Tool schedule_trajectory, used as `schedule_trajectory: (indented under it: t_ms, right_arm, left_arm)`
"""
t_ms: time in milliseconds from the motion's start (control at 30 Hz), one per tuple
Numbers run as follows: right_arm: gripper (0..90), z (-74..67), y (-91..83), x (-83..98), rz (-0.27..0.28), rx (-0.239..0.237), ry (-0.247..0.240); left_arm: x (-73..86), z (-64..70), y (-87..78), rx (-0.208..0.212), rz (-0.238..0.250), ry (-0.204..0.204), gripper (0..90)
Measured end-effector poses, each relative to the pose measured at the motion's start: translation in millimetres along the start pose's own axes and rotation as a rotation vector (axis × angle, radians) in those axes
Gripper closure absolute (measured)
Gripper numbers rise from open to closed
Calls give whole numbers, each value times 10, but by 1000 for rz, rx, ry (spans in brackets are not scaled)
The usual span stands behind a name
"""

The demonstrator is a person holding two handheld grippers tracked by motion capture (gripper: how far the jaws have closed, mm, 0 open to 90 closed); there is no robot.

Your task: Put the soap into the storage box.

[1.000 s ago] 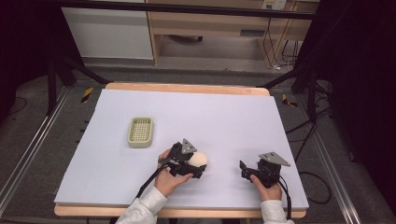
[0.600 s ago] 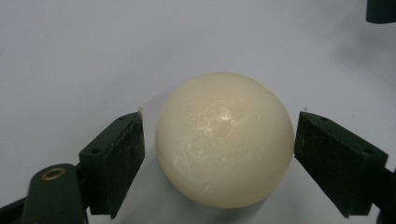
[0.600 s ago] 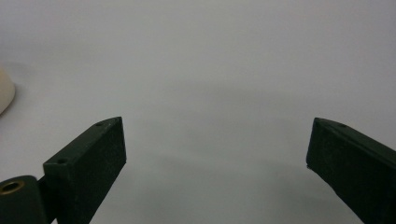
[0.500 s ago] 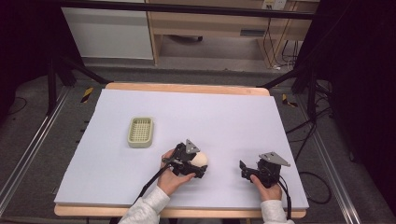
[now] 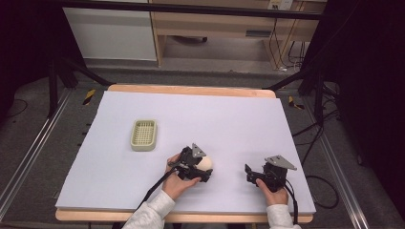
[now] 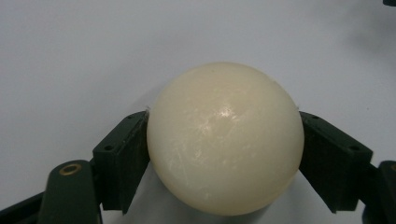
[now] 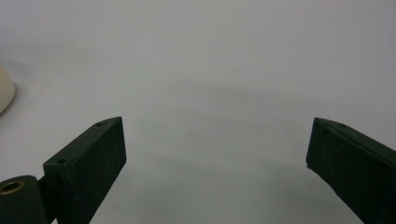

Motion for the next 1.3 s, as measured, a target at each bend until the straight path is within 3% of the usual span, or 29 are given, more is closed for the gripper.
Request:
schedule_trajectory:
  t_ms: [767,1300]
  right_arm:
    - [53,0,2,-1,-1,-2,0]
    - [53,-1,3,0,-2,-3,-1]
  left_arm:
    - [-2,5,22,-7,-15,-9,237]
    - [8,-32,-128,-5,-6,1,238]
Point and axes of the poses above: each handheld gripper's, and its own axes: y roughly forward along the jaws, x roughly out of its underside, z roughly to its right, the point moved 5 cm from there along y, roughly forward along the jaws, and after that the axes turned 8 degrees about -z, right-handed, at the moved point
